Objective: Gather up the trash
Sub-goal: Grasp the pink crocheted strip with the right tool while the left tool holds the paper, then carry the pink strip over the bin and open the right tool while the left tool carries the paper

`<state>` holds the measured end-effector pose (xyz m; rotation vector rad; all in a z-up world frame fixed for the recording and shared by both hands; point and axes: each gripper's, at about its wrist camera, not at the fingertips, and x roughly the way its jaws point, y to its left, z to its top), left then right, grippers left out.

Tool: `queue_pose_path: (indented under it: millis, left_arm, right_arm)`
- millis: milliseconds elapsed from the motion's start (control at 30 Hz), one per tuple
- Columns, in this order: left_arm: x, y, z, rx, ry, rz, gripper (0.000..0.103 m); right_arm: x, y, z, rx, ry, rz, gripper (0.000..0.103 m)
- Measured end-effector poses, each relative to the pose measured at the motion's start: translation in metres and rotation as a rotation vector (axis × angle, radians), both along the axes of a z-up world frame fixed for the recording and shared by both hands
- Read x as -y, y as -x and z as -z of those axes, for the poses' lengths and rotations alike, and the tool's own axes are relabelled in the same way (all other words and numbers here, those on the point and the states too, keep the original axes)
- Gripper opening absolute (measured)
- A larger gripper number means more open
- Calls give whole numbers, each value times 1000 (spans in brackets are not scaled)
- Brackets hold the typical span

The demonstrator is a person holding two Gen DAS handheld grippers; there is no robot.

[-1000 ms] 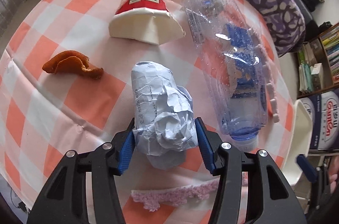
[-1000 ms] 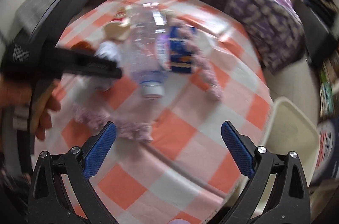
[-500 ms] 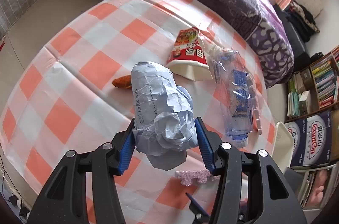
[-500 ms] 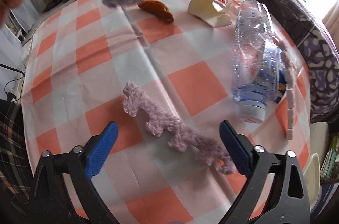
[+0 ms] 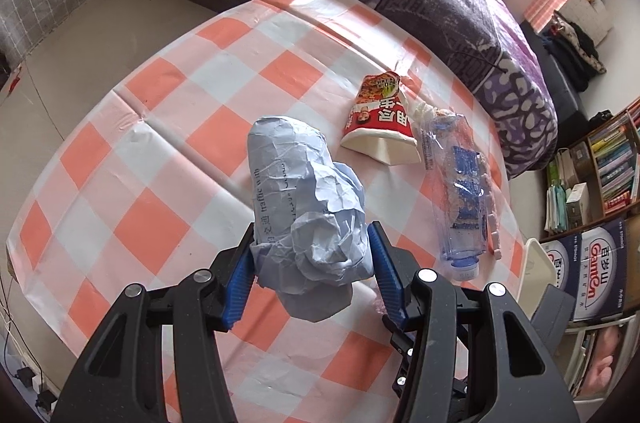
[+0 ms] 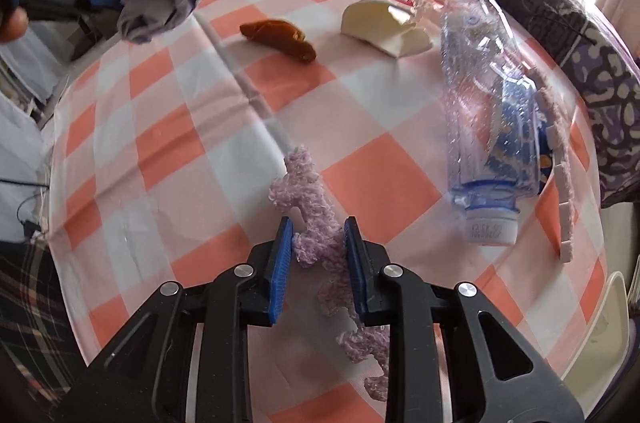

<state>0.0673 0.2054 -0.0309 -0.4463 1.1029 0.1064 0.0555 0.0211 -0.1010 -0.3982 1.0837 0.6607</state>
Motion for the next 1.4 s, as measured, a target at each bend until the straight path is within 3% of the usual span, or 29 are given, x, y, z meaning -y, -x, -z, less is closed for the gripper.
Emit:
queue_pose_path:
  millis: [367,533,767,1400]
  left_arm:
    - [11,2,-19,92,-114,-26,53]
    - [29,6,-33,168,-230,-27,53]
    - [54,13,-51,274,-302,-44,53]
    - [149,12,-65,378,-343,76,53]
  right_arm:
    - [16,-10,-59,123,-164,228,25]
    - [35,-15,-80,174,-217,339,25]
    - [63,-15,-98,230,-259,478,26]
    - [149,-18,-115,245,-297,707,26]
